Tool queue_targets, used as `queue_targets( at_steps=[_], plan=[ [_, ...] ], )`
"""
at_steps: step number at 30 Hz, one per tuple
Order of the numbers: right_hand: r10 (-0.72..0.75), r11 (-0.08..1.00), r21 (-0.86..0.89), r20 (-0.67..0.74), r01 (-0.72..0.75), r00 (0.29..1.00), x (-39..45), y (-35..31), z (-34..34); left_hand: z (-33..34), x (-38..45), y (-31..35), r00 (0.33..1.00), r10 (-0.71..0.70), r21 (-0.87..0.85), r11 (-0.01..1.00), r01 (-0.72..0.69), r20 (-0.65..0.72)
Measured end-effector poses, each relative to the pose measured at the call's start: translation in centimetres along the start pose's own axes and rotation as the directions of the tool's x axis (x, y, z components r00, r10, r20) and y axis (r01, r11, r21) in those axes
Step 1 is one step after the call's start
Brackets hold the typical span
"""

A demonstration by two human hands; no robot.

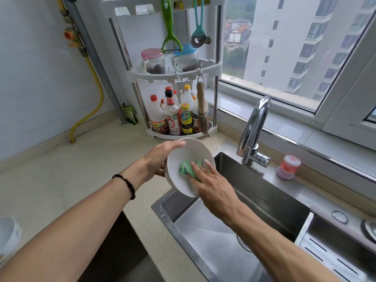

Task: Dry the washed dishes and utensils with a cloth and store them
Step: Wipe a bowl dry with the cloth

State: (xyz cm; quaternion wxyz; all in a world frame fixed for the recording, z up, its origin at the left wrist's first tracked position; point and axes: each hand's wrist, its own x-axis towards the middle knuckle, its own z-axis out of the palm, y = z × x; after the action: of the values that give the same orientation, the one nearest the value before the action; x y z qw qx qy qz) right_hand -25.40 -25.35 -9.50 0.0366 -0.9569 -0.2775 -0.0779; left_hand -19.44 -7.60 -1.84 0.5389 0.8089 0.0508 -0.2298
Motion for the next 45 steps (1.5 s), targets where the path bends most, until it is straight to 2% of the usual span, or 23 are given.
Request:
queue_targets(
  at_steps=[2,4,6,8,9,10,12,14,17,19,20,23,24,28,30,32,33,35,37,39,42,45],
  plan=[
    [0.066,0.998,0.007,-0.053,-0.066,0.996,0.7,-0.3,-0.4,0.9,-0.3,-0.9,0.998,0.068,-0.181,0.981,-0.069,-0.017],
    [0.125,0.99,0.077,-0.109,-0.117,0.986,1.4,-0.8,-1.0,3.2,-0.6,-2.1,0.981,0.166,-0.286,0.939,-0.189,-0.102],
    [0.18,0.96,0.233,-0.094,-0.155,0.979,2.1,-1.7,-1.7,5.3,-0.5,-2.2,0.942,0.227,-0.317,0.9,-0.299,-0.247],
    [0.14,0.91,0.4,-0.042,-0.112,0.989,2.1,-2.2,-2.2,5.5,-0.3,-1.4,0.901,0.229,-0.299,0.889,-0.348,-0.368],
    [0.098,0.903,0.42,0.004,-0.091,0.995,1.7,-2.1,-2.2,5.0,-0.2,-1.3,0.895,0.239,-0.259,0.901,-0.349,-0.376],
    [0.064,0.93,0.36,0.056,-0.079,0.996,1.2,-1.6,-2.2,4.2,-0.1,-1.3,0.904,0.259,-0.207,0.917,-0.341,-0.341],
    [0.054,0.988,0.133,0.144,-0.073,0.988,0.5,0.2,-2.0,3.3,-0.1,-1.7,0.926,0.285,-0.123,0.939,-0.321,-0.247],
    [0.08,0.995,0.049,0.183,-0.09,0.98,0.7,1.0,-1.7,3.3,-0.2,-1.9,0.92,0.282,-0.06,0.949,-0.309,-0.273],
    [-0.003,0.957,0.285,0.212,-0.059,0.977,1.5,-1.2,-2.4,3.6,0.0,-1.8,0.891,0.239,-0.093,0.951,-0.296,-0.387],
    [-0.089,0.93,0.367,0.216,0.004,0.972,1.5,-2.1,-2.8,3.2,-0.2,-2.1,0.904,0.228,-0.111,0.952,-0.284,-0.362],
    [-0.1,0.943,0.333,0.236,0.017,0.967,1.5,-1.8,-2.9,3.0,-0.4,-2.2,0.92,0.218,-0.123,0.955,-0.27,-0.326],
    [0.017,0.992,0.118,0.254,-0.049,0.967,1.8,0.2,-2.2,2.3,-0.3,-2.3,0.95,0.176,-0.125,0.969,-0.213,-0.256],
    [0.033,0.99,0.123,0.251,-0.066,0.968,2.0,0.0,-2.1,2.3,-0.3,-2.2,0.953,0.168,-0.12,0.972,-0.203,-0.251],
    [-0.152,0.878,0.476,0.185,0.047,0.971,1.8,-3.0,-2.0,1.9,-0.2,-1.9,0.954,0.18,-0.092,0.974,-0.207,-0.24],
    [-0.194,0.91,0.401,0.188,0.105,0.963,1.3,-1.8,-2.0,1.3,-0.2,-2.0,0.962,0.174,-0.058,0.98,-0.19,-0.213],
    [-0.125,0.974,0.212,0.242,0.073,0.962,1.1,0.3,-2.0,0.9,-0.4,-1.9,0.964,0.173,0.001,0.984,-0.177,-0.201],
    [-0.064,0.985,0.174,0.247,0.021,0.967,1.1,0.8,-2.0,1.1,-0.5,-1.7,0.959,0.183,0.022,0.983,-0.182,-0.219],
    [0.008,0.963,0.26,0.218,-0.066,0.976,1.5,-0.6,-2.3,1.9,-0.4,-1.5,0.931,0.189,0.012,0.981,-0.196,-0.312],
    [-0.017,0.928,0.369,0.2,-0.06,0.98,1.7,-3.0,-2.6,2.5,-0.3,-1.1,0.904,0.187,0.019,0.981,-0.194,-0.384],
    [-0.057,0.912,0.409,0.197,-0.03,0.979,1.3,-3.3,-2.5,2.2,-0.1,-1.0,0.926,0.164,0.057,0.986,-0.154,-0.341],
    [-0.061,0.969,0.247,0.196,0.011,0.979,0.4,-0.6,-1.4,0.9,-0.3,-0.8,0.981,0.091,0.082,0.994,-0.079,-0.169],
    [-0.063,0.981,0.189,0.138,0.036,0.988,0.2,0.4,-1.2,0.7,-0.5,-0.2,0.989,0.051,0.092,0.995,-0.039,-0.136]
  ],
)
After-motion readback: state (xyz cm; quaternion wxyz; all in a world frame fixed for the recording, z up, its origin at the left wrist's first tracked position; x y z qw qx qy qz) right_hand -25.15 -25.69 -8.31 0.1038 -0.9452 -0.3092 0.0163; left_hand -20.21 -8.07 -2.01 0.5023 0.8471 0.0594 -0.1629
